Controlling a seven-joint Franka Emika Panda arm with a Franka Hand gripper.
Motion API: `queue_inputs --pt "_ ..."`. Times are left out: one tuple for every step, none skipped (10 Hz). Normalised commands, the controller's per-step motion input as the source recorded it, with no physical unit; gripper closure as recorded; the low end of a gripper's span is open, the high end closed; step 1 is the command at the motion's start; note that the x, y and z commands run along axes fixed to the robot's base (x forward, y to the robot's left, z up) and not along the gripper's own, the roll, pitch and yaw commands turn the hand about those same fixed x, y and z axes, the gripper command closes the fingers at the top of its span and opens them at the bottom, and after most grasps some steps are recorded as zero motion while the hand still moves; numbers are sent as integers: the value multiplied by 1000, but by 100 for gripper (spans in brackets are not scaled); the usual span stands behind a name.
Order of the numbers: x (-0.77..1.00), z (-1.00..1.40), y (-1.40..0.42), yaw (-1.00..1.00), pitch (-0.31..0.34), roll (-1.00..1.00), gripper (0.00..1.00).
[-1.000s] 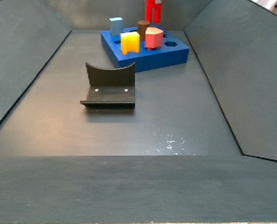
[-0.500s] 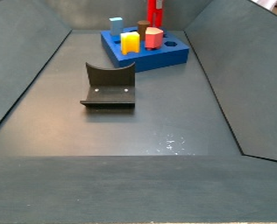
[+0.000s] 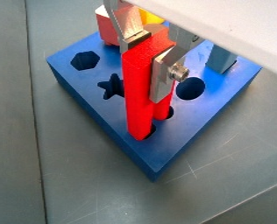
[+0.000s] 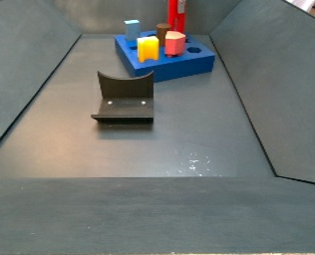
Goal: Pick up the square-circle object. Move up. Place the square-circle object on the fixture. Regrasp the square-circle object. Move to above the board. Insert the square-circle object.
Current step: Insert the square-circle object.
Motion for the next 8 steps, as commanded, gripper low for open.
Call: queue_inputs --pt "29 0 0 0 0 0 100" --pt "263 -66 0 -83 0 0 100" --pt "251 -66 0 -111 7 0 100" --pt "63 0 0 -51 0 0 100" --pt "60 0 0 -54 0 0 100" --pt "0 -20 0 0 0 0 100" --pt "0 -140 0 0 0 0 100" --pt "0 -197 166 -3 3 34 100"
